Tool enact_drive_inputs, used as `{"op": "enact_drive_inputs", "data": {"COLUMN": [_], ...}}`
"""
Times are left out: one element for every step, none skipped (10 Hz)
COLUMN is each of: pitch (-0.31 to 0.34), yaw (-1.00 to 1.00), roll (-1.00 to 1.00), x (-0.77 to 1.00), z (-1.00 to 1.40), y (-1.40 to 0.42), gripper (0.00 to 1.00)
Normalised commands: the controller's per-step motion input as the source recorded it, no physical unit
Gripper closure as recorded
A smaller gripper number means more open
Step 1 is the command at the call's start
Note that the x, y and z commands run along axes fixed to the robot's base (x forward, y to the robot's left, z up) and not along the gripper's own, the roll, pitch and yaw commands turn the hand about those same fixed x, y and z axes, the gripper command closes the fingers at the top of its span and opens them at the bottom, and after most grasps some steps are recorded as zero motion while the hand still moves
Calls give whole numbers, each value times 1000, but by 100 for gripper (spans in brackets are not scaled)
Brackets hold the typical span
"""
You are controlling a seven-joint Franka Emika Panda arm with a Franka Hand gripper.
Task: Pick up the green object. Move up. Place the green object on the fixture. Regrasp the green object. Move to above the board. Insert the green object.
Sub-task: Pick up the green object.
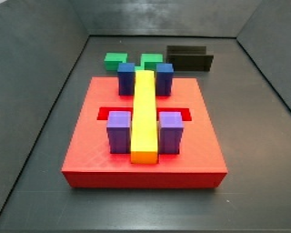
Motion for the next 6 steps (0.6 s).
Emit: {"op": "enact_drive_inputs", "data": {"pitch": [0,13,0,-4,-43,-60], "yaw": [0,-14,0,0,0,0], "roll": [3,44,46,47,21,14], "x": [0,14,100,174,186,160], "z": [-177,-371,-443,-477,-497,-529], "y": [-137,-349,-403,-426,-406,-411], "gripper": [0,0,0,0,0,0]}}
